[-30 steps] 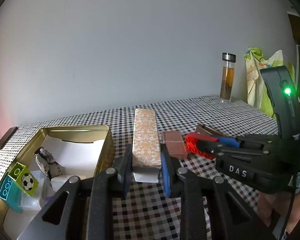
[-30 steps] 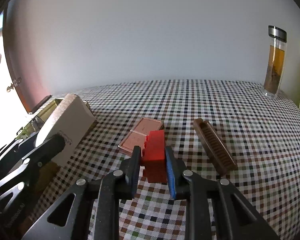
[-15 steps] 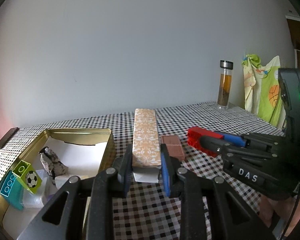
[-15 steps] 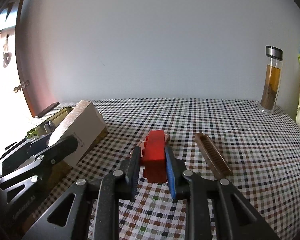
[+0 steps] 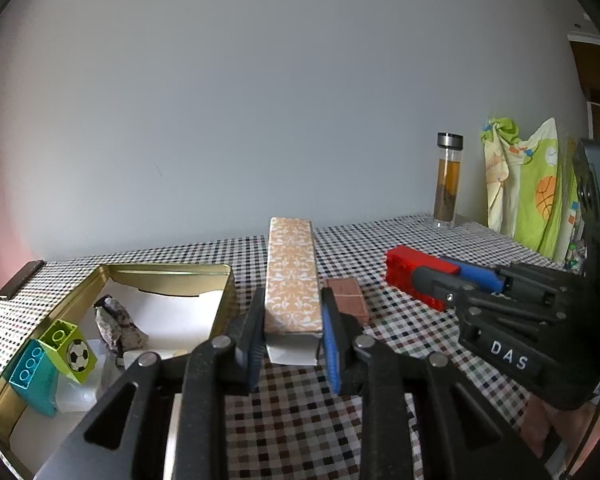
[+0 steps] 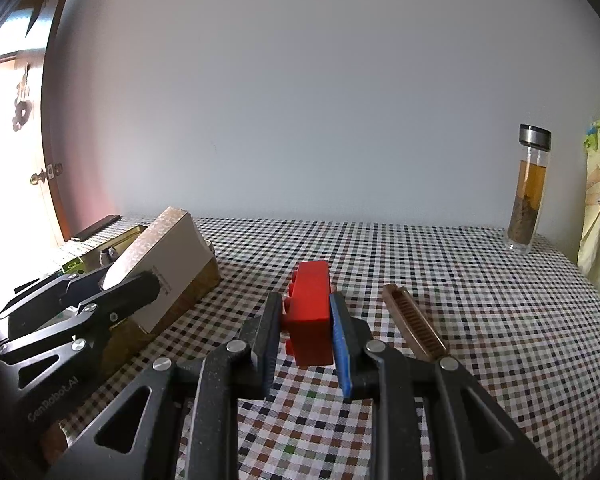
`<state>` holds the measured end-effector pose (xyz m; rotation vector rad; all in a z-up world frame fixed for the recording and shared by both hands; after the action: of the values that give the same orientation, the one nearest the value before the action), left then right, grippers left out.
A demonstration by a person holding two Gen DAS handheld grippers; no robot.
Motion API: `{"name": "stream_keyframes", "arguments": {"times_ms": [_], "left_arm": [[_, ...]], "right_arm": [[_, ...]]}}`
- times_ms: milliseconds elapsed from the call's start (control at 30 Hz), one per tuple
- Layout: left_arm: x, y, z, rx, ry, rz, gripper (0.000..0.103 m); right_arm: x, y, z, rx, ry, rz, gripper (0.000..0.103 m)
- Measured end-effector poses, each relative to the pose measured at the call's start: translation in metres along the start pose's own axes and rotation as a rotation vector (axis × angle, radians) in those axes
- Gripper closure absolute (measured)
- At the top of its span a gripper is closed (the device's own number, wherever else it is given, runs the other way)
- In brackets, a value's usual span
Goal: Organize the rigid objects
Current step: 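Lift the red brick with the right tool while the left tool lifts the beige box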
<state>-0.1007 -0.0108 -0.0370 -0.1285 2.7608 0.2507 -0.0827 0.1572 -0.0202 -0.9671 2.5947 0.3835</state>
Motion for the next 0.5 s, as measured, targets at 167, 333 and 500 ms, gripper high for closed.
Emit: {"name": "stream_keyframes", "arguments": {"times_ms": [167, 333, 500], "left_arm": [[-0.006, -0.003, 0.001, -0.008, 0.015, 0.002, 0.079], [-0.012, -0.006, 0.0, -0.014, 0.03, 0.004, 0.079], [-0.017, -0.008, 0.0, -0.014, 0.043, 0.004, 0.079]], "right_arm": [[-0.003, 0.001, -0.001, -0.008, 0.018, 0.009, 0.077], [-0.006, -0.003, -0.001, -0.025, 0.034, 0.011, 0.077], [-0.009, -0.005, 0.0, -0.024, 0.042, 0.005, 0.077]]}}
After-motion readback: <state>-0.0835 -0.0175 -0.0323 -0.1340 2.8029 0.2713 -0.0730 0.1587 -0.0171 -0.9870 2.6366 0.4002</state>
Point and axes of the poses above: each gripper's, at about its wrist camera, not at the fingertips, and x roughly the way its jaws point, y to its right, z to its underside, the point moved 6 cm from there along x, roughly the way its jaws point, and after that the axes turned 10 degrees about -x, right-handed, at the moved point
